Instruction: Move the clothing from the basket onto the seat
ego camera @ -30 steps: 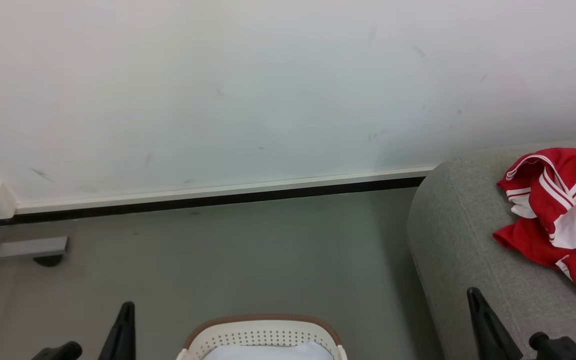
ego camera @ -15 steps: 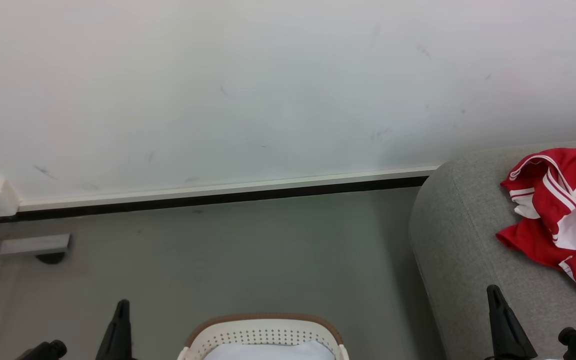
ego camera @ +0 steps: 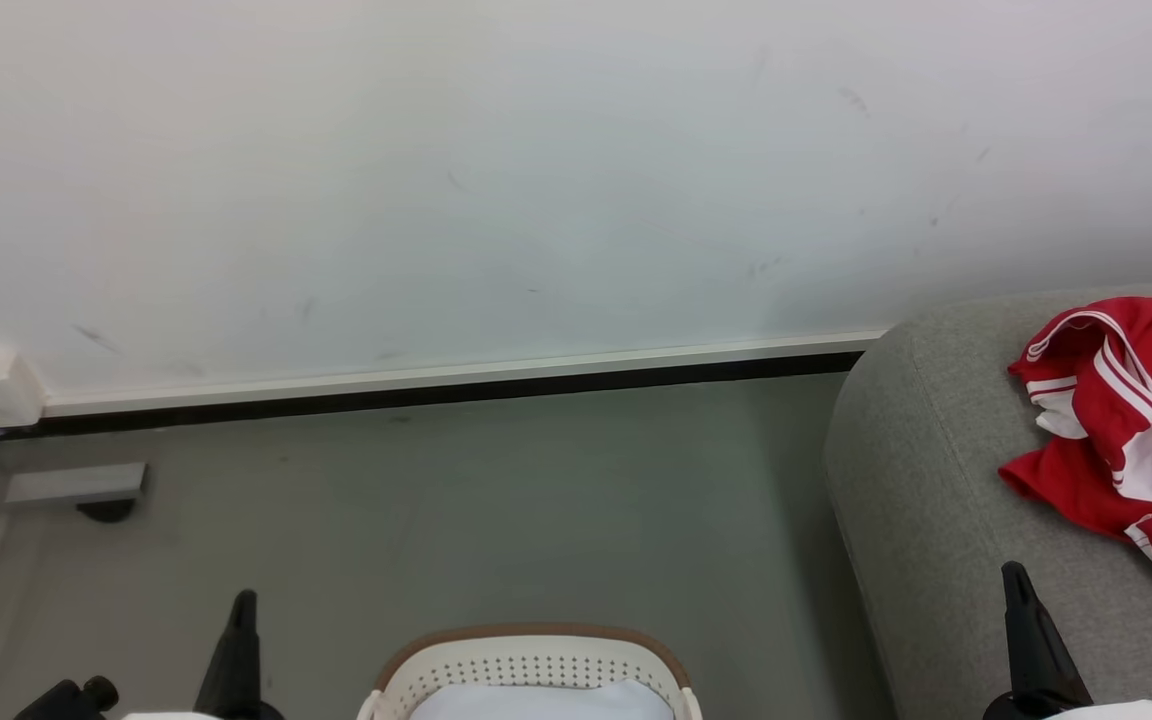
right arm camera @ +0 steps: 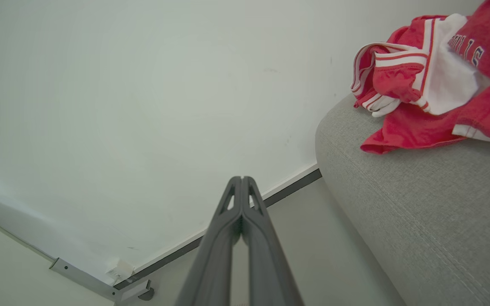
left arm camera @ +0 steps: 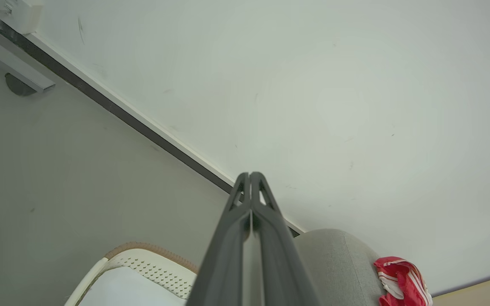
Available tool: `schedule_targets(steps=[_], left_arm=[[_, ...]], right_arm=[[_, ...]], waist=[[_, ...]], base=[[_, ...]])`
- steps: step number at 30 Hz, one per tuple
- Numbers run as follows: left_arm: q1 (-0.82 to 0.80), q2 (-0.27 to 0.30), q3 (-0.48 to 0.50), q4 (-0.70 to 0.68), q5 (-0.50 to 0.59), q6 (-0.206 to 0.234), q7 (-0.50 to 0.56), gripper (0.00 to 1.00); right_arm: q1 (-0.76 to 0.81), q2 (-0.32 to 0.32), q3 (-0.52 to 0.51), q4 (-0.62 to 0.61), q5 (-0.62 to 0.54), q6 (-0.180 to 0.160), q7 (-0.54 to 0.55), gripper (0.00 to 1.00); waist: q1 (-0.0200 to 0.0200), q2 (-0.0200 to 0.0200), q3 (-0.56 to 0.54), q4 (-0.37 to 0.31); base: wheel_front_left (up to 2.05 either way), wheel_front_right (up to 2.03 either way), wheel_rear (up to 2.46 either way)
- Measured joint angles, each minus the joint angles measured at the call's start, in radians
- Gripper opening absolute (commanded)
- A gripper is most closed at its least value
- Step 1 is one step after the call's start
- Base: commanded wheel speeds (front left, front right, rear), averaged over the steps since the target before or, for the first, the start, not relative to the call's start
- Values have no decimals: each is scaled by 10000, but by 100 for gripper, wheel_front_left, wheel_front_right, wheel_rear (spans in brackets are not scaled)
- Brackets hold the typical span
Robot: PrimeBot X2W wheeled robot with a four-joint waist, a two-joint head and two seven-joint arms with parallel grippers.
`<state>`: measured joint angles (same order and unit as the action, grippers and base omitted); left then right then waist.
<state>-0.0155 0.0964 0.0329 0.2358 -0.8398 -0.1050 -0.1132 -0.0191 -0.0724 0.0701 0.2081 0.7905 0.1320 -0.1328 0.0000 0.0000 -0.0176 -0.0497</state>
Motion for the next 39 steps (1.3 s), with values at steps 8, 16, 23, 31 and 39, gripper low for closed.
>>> schedule_targets(steps=[8,16,23,31,39], left_arm=[[-97,-69,113,13,-918,-4,272,0],[-201,-130,207,33,-1839,-50,522,0],[-280,-161,274,38,-2529,-86,775,0],[-377,-203,341,46,-3248,-92,974,0],[-463,-236,428,58,-3952,-104,1181,0]], right_arm=[[-99,-17,-157,44,1034,0,234,0],[-202,-23,-326,88,2063,0,485,0],[-244,-23,-458,125,2819,0,706,0],[-383,-23,-600,148,3651,0,894,0],[-413,-21,-752,176,4458,0,1116,0]], waist=[[0,0,18,43],[0,0,36,86],[0,0,51,124],[0,0,70,167],[0,0,88,211]], base=[[0,0,0],[0,0,0],[0,0,0],[0,0,0],[0,0,0]])
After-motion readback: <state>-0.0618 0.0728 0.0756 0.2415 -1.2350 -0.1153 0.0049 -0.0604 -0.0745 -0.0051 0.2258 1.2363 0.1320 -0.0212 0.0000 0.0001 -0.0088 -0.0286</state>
